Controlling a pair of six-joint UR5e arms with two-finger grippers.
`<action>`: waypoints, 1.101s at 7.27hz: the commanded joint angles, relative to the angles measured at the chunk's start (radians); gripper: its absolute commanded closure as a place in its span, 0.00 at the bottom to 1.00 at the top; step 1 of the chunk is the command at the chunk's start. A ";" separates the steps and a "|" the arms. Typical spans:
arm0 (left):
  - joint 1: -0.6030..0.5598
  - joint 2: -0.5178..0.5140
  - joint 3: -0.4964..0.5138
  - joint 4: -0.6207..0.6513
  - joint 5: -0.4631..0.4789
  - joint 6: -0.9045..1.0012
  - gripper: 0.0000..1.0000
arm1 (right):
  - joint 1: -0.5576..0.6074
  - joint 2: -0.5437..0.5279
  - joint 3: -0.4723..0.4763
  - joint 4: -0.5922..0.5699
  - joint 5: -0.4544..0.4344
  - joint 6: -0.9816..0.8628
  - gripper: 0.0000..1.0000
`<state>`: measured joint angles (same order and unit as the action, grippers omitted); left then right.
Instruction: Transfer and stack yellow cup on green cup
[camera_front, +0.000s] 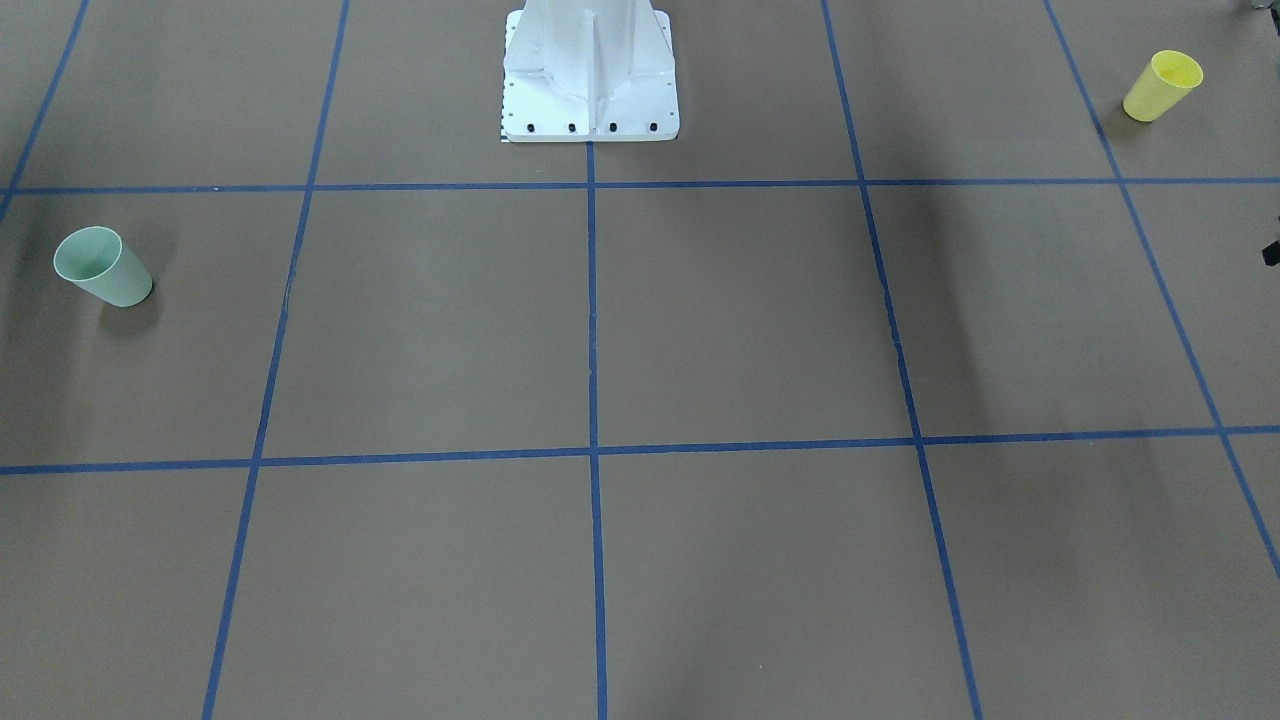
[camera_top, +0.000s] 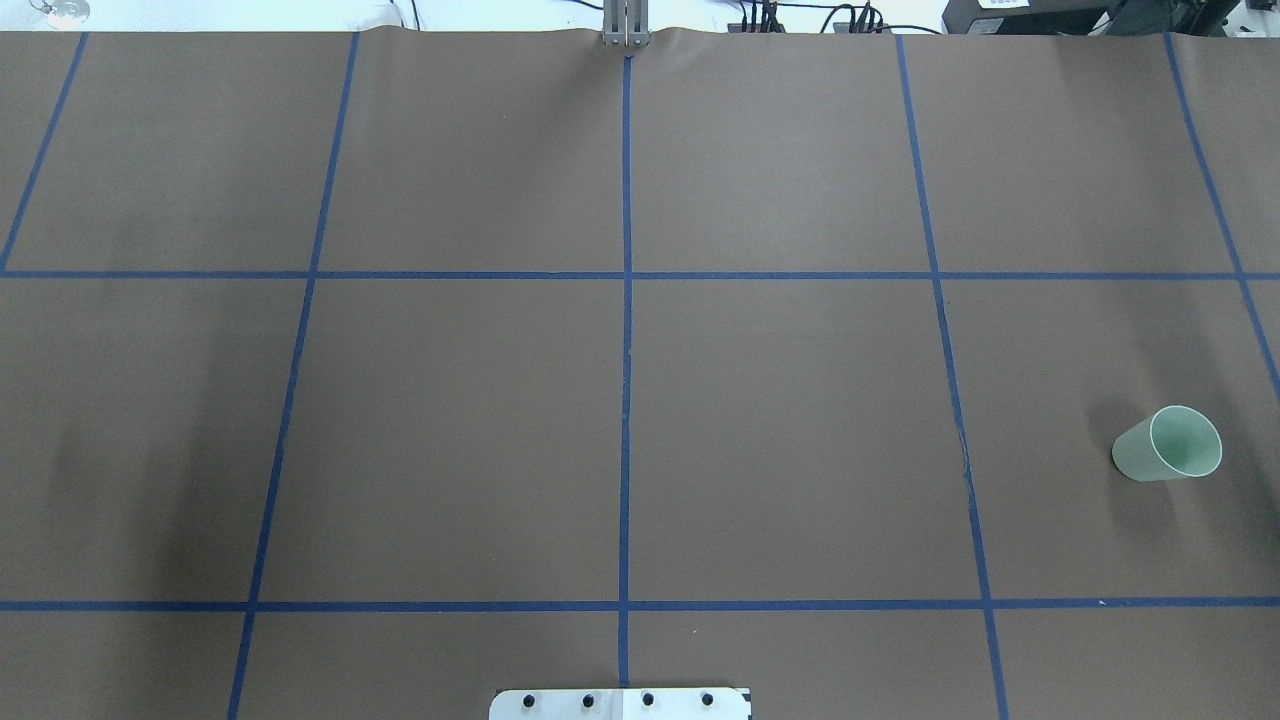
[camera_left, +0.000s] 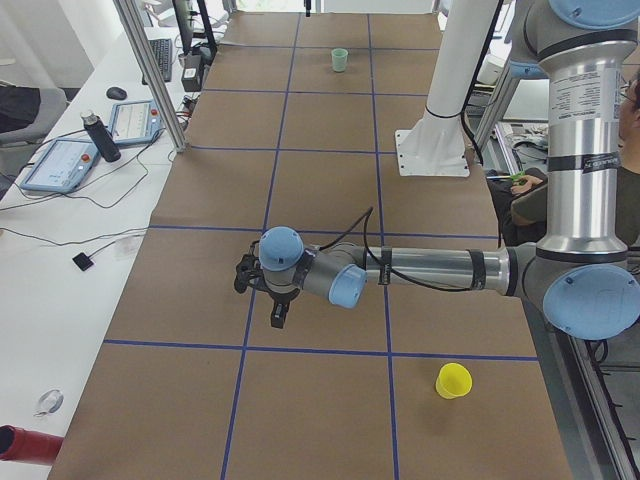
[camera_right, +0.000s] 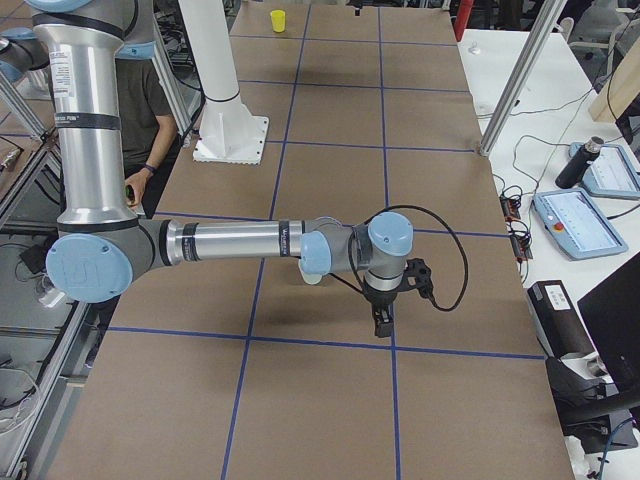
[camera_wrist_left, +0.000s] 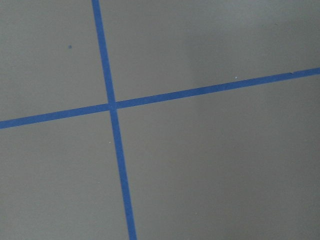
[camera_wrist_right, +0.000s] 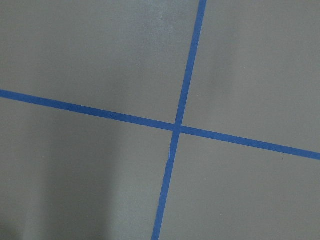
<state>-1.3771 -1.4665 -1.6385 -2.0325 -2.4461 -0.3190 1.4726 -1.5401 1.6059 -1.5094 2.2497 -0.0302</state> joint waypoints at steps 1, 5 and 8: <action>0.053 0.028 -0.001 -0.167 0.001 -0.260 0.00 | 0.000 0.000 0.000 0.000 0.001 0.001 0.00; 0.127 0.023 -0.010 -0.167 0.031 -0.482 0.00 | 0.000 0.000 -0.001 0.000 0.001 0.000 0.00; 0.237 0.028 -0.041 -0.164 0.133 -0.772 0.00 | 0.000 0.000 0.000 0.002 0.001 0.000 0.00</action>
<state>-1.1739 -1.4410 -1.6648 -2.1983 -2.3552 -0.9702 1.4726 -1.5401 1.6054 -1.5085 2.2503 -0.0307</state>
